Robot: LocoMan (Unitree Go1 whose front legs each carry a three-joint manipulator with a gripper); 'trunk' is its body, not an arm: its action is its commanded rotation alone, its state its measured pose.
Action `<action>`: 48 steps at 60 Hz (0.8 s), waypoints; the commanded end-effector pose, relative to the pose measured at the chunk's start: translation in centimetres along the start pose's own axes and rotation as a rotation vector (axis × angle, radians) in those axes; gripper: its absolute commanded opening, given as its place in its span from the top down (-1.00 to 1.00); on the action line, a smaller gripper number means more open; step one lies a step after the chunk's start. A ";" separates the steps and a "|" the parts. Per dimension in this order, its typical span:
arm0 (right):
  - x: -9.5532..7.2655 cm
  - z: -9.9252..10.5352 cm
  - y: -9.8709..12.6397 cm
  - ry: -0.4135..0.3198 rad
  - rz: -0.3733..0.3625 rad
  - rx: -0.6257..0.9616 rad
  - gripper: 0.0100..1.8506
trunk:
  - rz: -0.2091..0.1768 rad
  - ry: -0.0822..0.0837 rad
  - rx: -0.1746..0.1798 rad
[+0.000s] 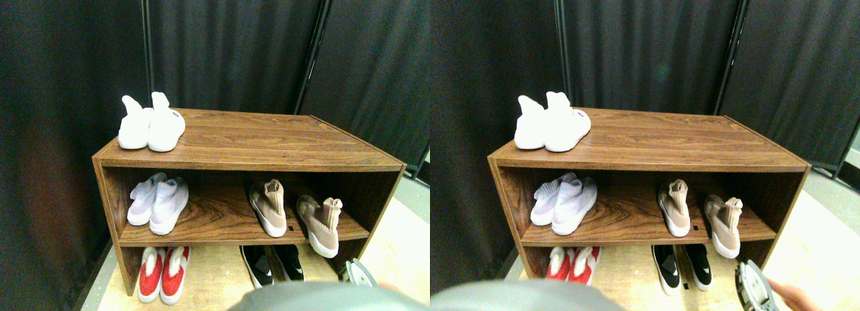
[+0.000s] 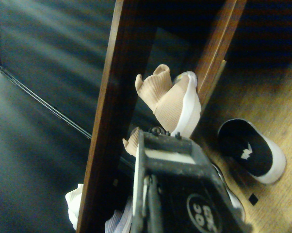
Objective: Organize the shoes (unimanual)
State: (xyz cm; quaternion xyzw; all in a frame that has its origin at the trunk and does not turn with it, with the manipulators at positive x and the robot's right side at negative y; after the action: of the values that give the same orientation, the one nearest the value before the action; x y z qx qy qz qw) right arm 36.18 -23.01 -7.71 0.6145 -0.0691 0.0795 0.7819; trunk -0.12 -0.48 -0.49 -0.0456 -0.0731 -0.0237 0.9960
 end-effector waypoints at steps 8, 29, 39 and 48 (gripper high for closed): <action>0.1 0.2 0.6 0.059 0.017 -0.030 -0.23 | 0.000 0.010 -0.016; 1.5 0.5 0.3 -0.017 0.004 -0.022 -0.88 | -0.002 0.011 -0.013; 3.1 0.8 0.0 -0.037 -0.015 0.009 -0.81 | -0.001 0.014 -0.011; 4.0 0.7 -0.1 -0.073 -0.036 0.023 -0.75 | -0.001 0.022 -0.011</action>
State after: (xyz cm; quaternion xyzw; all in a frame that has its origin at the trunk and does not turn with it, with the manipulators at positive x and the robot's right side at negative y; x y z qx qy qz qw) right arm 39.86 -23.72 -7.36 0.6305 -0.0745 0.0348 0.7718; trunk -0.27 -0.54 -0.55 -0.0407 -0.0715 -0.0266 0.9963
